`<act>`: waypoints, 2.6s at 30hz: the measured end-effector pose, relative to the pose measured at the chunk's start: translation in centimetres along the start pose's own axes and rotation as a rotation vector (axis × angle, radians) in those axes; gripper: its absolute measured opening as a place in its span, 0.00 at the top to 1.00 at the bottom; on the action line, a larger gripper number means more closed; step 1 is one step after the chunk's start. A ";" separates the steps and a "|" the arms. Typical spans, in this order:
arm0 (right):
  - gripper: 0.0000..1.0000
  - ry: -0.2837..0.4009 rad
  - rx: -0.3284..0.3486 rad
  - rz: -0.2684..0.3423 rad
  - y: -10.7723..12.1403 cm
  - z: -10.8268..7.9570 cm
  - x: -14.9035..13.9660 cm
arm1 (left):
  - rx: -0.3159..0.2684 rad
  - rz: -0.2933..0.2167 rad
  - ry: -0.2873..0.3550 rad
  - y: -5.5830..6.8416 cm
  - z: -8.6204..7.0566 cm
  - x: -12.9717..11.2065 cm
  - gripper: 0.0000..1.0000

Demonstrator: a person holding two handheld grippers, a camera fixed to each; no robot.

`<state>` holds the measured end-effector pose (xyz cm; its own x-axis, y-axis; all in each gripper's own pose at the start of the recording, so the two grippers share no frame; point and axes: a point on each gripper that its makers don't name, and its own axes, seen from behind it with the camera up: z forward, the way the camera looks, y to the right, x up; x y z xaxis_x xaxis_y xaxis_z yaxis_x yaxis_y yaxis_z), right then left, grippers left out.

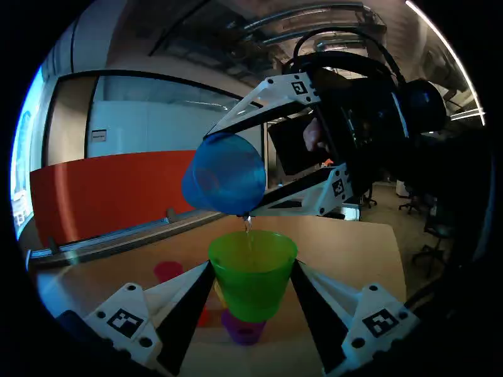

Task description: Pour water

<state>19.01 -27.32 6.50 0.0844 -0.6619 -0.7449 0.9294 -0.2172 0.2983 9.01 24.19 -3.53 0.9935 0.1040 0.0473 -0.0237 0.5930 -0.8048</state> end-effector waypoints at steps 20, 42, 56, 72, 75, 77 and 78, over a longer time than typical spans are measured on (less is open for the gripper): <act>0.09 -0.013 -0.025 -0.047 0.1 0.4 0.0 | 0.001 0.007 -0.003 -0.2 -0.1 0.1 0.16; 0.09 -0.023 -0.049 -0.106 0.1 0.2 0.6 | 0.003 0.005 -0.001 -0.4 -0.1 0.2 0.15; 0.09 -0.023 -0.061 -0.132 -0.3 -0.2 1.2 | 0.004 0.003 0.000 -0.4 -0.2 0.2 0.15; 0.09 -0.033 -0.074 -0.177 -0.5 -0.5 1.6 | 0.003 0.003 0.001 -0.3 -0.1 0.3 0.16; 0.09 -0.032 -0.074 -0.181 -0.6 -0.4 1.7 | 0.004 0.004 0.001 -0.3 -0.1 0.4 0.15; 0.09 -0.031 -0.076 -0.182 -0.6 -0.4 1.7 | 0.003 0.003 0.002 -0.3 -0.1 0.4 0.15; 0.09 -0.031 -0.077 -0.183 -0.6 -0.4 1.7 | 0.003 0.002 0.002 -0.3 -0.1 0.4 0.16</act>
<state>18.72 -28.04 4.76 -0.0984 -0.6382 -0.7635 0.9530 -0.2813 0.1124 9.43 24.01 -3.33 0.9936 0.1037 0.0440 -0.0265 0.5952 -0.8032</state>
